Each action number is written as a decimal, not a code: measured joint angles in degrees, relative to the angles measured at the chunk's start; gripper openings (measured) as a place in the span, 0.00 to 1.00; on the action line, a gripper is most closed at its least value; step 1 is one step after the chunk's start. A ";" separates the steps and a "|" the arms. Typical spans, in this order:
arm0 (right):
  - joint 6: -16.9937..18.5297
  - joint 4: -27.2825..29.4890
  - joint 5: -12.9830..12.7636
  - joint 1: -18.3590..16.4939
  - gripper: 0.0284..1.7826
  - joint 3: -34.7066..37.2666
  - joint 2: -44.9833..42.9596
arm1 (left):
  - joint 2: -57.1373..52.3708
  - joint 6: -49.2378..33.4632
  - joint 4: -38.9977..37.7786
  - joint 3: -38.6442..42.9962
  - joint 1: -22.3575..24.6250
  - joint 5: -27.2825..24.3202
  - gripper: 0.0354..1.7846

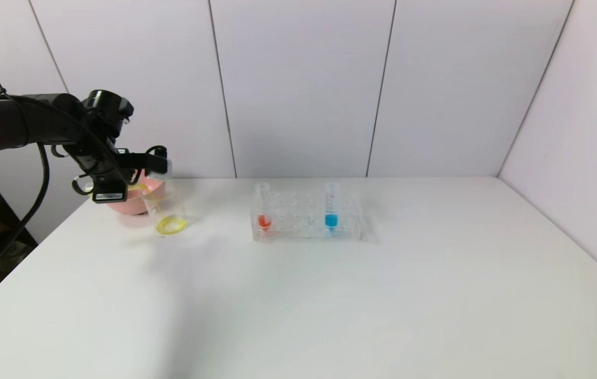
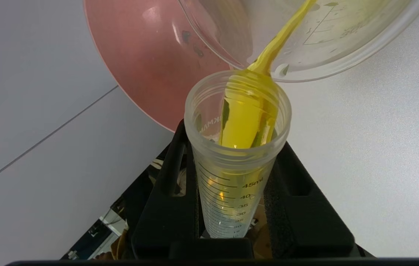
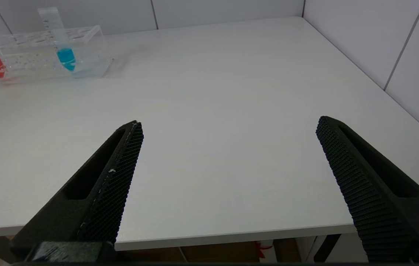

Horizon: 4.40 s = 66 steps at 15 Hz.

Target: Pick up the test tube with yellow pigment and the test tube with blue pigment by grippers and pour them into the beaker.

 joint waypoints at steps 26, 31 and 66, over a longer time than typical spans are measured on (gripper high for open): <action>0.02 0.01 0.00 0.00 0.96 0.00 0.00 | -0.01 -0.02 0.59 0.00 -1.19 4.22 0.27; 0.00 0.01 0.00 0.00 0.96 0.00 0.00 | -0.12 0.04 0.69 0.00 -1.24 5.00 0.27; 0.00 0.00 0.00 -0.02 0.96 0.00 0.00 | -2.90 -17.03 -0.96 0.00 0.24 -8.13 0.27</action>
